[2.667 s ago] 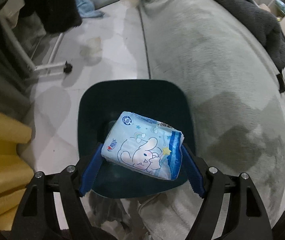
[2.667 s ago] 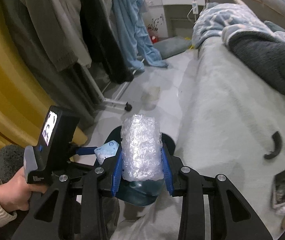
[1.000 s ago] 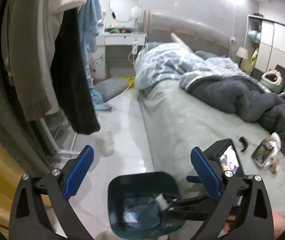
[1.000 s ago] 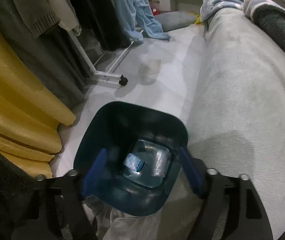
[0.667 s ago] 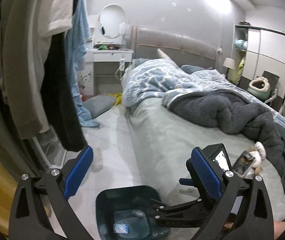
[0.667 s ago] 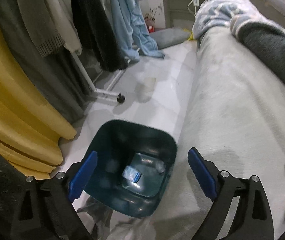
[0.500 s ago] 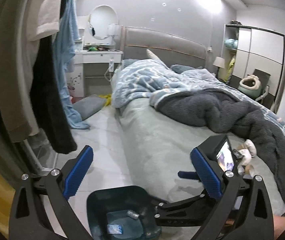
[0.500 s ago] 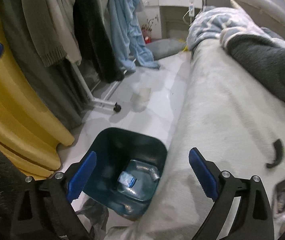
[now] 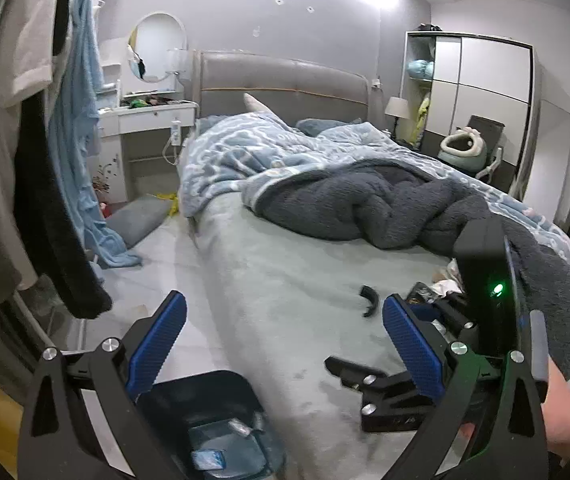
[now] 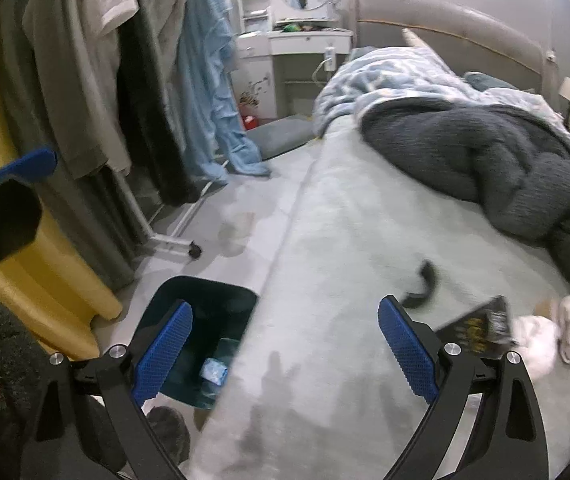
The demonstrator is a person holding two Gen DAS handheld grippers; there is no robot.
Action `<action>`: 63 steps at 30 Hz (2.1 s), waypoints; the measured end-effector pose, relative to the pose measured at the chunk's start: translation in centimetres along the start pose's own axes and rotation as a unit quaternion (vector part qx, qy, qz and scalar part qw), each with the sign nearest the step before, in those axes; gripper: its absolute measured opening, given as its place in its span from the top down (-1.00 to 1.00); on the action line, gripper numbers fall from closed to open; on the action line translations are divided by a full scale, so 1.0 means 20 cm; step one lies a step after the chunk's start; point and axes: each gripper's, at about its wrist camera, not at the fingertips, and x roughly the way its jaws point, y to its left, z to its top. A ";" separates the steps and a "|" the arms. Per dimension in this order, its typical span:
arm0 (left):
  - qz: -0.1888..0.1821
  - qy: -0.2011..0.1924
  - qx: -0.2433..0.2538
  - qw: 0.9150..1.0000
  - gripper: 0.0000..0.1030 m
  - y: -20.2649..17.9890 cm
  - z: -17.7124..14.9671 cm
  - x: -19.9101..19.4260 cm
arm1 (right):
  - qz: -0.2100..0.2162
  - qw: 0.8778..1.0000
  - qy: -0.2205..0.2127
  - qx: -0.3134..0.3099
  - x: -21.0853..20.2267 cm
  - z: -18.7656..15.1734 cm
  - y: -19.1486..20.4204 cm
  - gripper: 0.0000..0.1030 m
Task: Collect trash
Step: 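Move both tools back over the bed toward the remaining items, then grasp the tape roll core with right tool while left grasps black tissue pack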
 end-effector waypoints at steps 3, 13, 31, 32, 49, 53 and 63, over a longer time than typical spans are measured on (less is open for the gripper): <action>-0.015 0.006 0.004 1.000 -0.93 -0.05 0.01 0.03 | -0.013 1.000 -0.008 0.012 -0.06 -0.02 -0.08 -0.85; -0.058 0.038 0.045 0.997 -0.92 -0.25 -0.04 0.19 | -0.044 0.998 -0.032 0.039 -0.24 -0.13 -0.30 -0.85; -0.172 0.085 0.080 0.978 -0.92 -0.49 -0.12 0.46 | -0.076 0.995 -0.038 0.060 -0.36 -0.38 -0.62 -0.85; -0.177 0.087 0.083 0.977 -0.92 -0.50 -0.12 0.47 | -0.077 0.994 -0.037 0.062 -0.36 -0.39 -0.63 -0.85; -0.229 0.117 0.086 0.962 -0.90 -0.61 -0.12 0.76 | -0.081 0.992 -0.023 0.091 -0.30 -0.52 -0.82 -0.85; -0.237 0.125 0.093 0.959 -0.90 -0.64 -0.13 0.82 | -0.077 0.994 -0.018 0.081 -0.24 -0.54 -0.82 -0.85; -0.248 0.148 0.106 0.952 -0.84 -0.69 -0.15 0.98 | -0.071 0.994 0.004 0.082 -0.12 -0.56 -0.84 -0.71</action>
